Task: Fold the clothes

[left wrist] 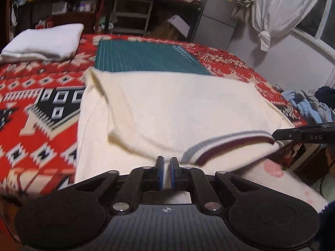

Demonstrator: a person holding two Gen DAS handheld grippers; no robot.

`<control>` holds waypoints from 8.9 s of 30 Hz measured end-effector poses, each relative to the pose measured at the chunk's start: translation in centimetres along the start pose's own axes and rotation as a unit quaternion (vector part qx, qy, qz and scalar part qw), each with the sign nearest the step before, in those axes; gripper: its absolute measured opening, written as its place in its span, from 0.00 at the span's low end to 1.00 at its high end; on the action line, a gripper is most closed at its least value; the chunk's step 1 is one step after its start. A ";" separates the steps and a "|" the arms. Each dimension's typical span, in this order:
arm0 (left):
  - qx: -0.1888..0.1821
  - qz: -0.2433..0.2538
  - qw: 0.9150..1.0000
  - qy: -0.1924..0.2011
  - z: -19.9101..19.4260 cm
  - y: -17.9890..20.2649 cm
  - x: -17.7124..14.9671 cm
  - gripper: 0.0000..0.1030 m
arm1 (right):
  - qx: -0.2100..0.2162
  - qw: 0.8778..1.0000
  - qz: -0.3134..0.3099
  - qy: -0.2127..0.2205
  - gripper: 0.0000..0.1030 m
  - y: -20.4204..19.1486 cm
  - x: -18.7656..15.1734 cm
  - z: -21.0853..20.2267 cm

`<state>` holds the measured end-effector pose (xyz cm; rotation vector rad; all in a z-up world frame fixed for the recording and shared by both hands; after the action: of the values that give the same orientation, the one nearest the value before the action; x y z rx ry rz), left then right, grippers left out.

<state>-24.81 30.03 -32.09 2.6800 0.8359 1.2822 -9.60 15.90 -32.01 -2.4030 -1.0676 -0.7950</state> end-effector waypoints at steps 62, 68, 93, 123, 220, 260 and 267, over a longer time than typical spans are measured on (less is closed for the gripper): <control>0.011 0.005 0.998 0.067 12.2 1.9 12.8 0.10 | -0.019 0.995 0.001 0.094 0.05 -5.5 13.4 8.4; 0.031 0.018 0.997 0.063 13.6 0.6 11.7 0.11 | -0.052 0.996 0.001 0.077 0.05 -5.7 13.2 12.8; 0.107 -0.056 0.989 0.083 8.4 -8.1 10.8 0.03 | -0.141 0.984 0.073 0.083 0.04 5.1 12.5 11.5; 0.158 -0.081 0.980 0.093 5.7 -12.6 10.9 0.06 | -0.086 0.993 0.031 0.078 0.06 0.5 12.6 12.1; 0.088 0.083 0.993 0.005 10.8 -0.3 8.4 1.00 | -0.100 0.992 -0.029 0.077 1.00 -1.2 7.5 9.9; 0.116 0.043 0.990 -0.068 9.4 1.9 6.7 1.00 | -0.120 0.992 -0.001 -0.029 1.00 -0.7 5.8 8.0; 0.145 0.039 0.986 -0.072 8.6 2.1 7.1 0.93 | -0.132 0.991 0.004 0.000 1.00 -0.8 5.4 7.6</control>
<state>-13.96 33.26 -32.17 3.0139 0.9771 1.0333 -4.69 23.59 -34.26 -2.6220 -1.0052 -0.9879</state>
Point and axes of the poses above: each gripper's, at about its wrist camera, not at the fingertips, and z roughly the way its jaws point, y to its right, x to its top, the point moved 7 cm from there along z, roughly the way its jaws point, and after that the axes turned 5 degrees about -x, right-handed, at the moved point
